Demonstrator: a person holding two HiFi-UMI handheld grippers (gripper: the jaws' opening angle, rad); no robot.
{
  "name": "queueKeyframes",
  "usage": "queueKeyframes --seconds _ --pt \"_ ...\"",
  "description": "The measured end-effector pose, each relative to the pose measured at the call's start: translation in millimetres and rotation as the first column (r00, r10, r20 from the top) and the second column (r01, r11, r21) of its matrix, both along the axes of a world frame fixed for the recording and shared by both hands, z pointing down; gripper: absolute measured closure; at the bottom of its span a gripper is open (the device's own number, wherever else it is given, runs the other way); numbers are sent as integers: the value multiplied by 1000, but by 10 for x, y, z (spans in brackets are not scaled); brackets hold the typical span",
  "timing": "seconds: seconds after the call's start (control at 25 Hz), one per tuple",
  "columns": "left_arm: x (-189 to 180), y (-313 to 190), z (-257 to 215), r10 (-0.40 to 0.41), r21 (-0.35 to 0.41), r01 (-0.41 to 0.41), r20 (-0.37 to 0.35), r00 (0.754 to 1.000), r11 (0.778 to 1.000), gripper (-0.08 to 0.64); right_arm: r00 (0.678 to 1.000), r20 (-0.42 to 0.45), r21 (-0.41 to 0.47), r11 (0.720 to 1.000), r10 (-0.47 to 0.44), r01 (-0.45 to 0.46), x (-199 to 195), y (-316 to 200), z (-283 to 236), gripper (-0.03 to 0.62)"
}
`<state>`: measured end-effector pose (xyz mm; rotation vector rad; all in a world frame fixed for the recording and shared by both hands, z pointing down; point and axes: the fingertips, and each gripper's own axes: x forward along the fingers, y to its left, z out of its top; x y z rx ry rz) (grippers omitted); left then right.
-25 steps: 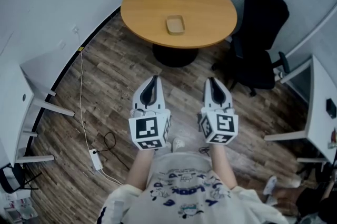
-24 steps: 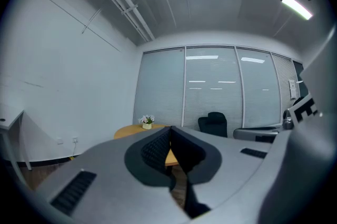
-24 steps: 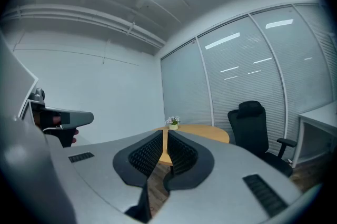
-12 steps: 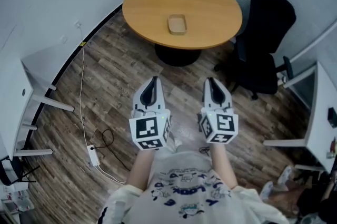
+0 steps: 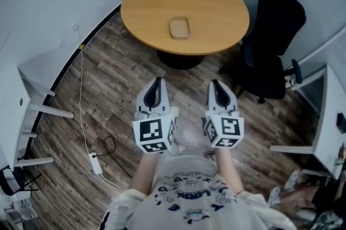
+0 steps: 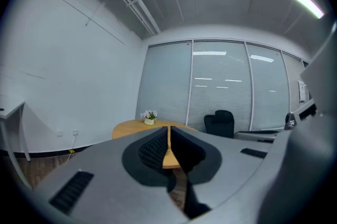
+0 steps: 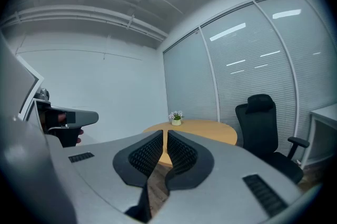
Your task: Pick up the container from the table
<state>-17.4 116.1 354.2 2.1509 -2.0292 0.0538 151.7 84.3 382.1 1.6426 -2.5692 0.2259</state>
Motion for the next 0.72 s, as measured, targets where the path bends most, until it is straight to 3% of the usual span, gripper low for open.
queueKeyframes --seconds 0.72 --pt "-557 -1860 87 42 -28 -43 -28 999 999 555 998 -34 -21 998 61 -62 -509 -1737 36 581"
